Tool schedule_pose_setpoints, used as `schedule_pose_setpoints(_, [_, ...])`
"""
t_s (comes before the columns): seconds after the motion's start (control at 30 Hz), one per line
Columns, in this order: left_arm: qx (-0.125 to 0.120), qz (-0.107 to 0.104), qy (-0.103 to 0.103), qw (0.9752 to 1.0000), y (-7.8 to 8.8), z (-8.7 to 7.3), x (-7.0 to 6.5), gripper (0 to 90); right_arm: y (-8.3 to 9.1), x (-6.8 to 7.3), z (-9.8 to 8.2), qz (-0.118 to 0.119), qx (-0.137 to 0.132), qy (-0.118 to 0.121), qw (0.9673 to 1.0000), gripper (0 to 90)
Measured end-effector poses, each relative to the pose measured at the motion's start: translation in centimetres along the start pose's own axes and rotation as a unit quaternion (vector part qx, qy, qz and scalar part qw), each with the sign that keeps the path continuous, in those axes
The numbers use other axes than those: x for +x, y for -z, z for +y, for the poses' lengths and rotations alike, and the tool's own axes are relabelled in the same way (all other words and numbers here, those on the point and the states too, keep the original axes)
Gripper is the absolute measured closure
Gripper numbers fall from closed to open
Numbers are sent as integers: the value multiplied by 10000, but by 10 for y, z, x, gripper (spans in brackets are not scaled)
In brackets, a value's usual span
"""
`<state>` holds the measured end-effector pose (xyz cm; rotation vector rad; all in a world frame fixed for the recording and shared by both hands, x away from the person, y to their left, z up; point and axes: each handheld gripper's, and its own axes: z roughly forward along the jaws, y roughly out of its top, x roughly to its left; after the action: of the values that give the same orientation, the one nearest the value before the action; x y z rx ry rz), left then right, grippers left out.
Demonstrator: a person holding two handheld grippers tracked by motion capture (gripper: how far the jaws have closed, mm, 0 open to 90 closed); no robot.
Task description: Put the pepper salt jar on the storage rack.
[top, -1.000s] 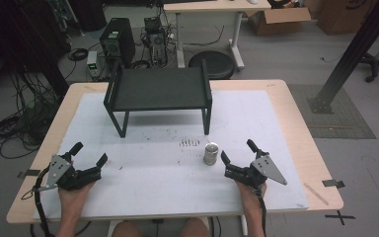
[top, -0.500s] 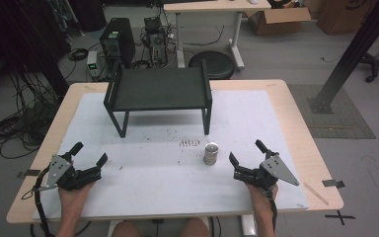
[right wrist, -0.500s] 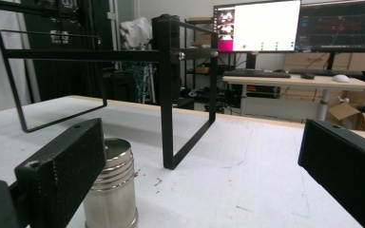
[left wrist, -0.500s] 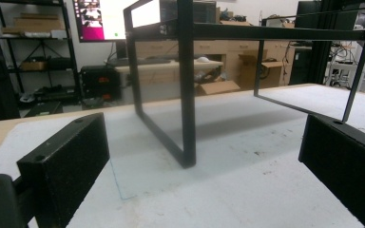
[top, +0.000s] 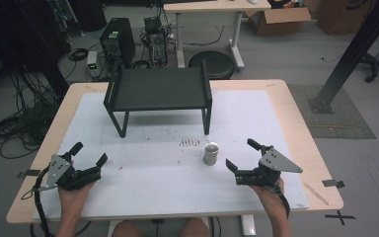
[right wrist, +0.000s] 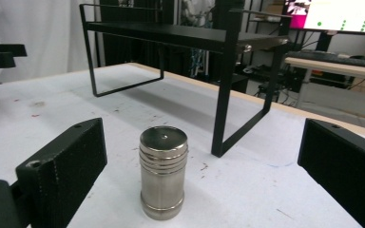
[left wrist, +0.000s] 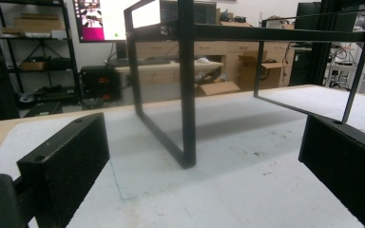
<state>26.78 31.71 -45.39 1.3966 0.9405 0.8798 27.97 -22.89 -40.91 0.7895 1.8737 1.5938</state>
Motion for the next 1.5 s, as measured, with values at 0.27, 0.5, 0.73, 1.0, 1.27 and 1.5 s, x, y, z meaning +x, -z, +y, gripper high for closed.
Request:
schedule_pose_setpoints(0.27, [3, -4, 1, 10000, 0, 0, 0, 32, -14, 3, 2, 372, 291, -24, 9989, 19])
schedule_pose_setpoints(0.5, [-8, -3, 4, 10000, 0, 0, 0, 33, -33, 7, -1, 527, 743, -13, 9958, 21])
schedule_pose_setpoints(0.73, [-8, -7, 4, 10000, 0, 0, 0, 32, -47, 9, -3, 481, 1058, -7, 9932, 26])
schedule_pose_setpoints(1.0, [-9, -8, 2, 10000, 0, 0, 0, 32, -66, 11, -4, 497, 1351, -2, 9896, 33])
schedule_pose_setpoints(1.27, [-8, -11, 0, 10000, 0, 0, 0, 32, -78, 10, -9, 508, 1608, -42, 9857, 64])
schedule_pose_setpoints(1.5, [-8, -12, -4, 10000, 0, 0, 0, 32, -83, 10, -12, 522, 1685, -89, 9843, 127])
